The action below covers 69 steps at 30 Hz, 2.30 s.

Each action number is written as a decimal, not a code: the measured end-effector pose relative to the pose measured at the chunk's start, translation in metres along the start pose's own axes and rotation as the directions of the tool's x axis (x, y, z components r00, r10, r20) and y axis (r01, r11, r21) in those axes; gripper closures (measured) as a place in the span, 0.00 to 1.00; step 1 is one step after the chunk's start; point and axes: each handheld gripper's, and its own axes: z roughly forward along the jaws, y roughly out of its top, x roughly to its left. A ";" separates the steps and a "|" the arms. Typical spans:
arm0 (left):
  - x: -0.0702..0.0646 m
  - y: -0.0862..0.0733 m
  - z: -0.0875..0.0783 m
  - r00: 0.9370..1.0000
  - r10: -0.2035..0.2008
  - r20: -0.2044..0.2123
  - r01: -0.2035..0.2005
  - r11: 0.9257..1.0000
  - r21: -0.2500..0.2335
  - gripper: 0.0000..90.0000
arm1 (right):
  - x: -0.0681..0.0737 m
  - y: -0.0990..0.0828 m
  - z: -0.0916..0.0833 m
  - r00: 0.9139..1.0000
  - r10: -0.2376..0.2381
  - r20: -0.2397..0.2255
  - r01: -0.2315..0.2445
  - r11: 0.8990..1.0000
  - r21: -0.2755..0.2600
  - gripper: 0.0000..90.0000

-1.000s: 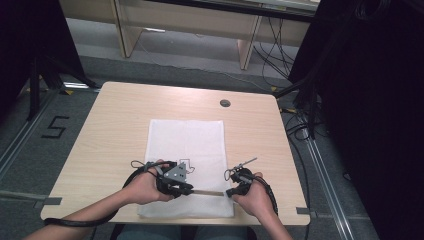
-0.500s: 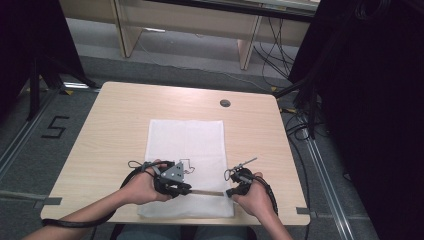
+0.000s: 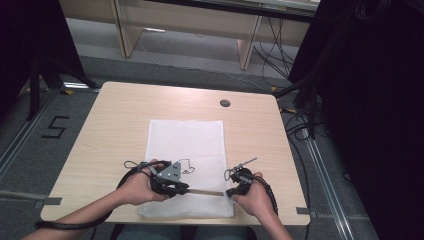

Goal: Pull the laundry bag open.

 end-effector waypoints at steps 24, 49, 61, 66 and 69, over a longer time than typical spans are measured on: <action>-0.002 -0.011 -0.011 1.000 -0.007 -0.016 0.007 1.000 0.002 0.91 | -0.001 0.000 0.000 1.000 -0.005 -0.004 0.005 1.000 -0.003 1.00; 0.002 -0.019 -0.021 1.000 -0.011 -0.012 0.011 1.000 0.004 0.91 | 0.000 0.000 0.000 1.000 -0.004 -0.002 0.004 1.000 0.001 1.00; 0.003 -0.023 -0.025 1.000 -0.020 -0.014 0.020 1.000 0.000 0.91 | 0.000 0.000 0.000 1.000 -0.001 -0.003 0.001 1.000 0.002 1.00; 0.001 -0.022 -0.026 1.000 -0.017 -0.006 0.017 1.000 -0.003 0.91 | 0.000 0.000 0.000 1.000 -0.002 -0.003 0.002 1.000 0.001 1.00; 0.001 -0.023 -0.027 1.000 -0.001 -0.015 0.001 1.000 0.007 0.91 | 0.000 0.000 0.000 1.000 -0.004 -0.003 0.004 1.000 0.002 1.00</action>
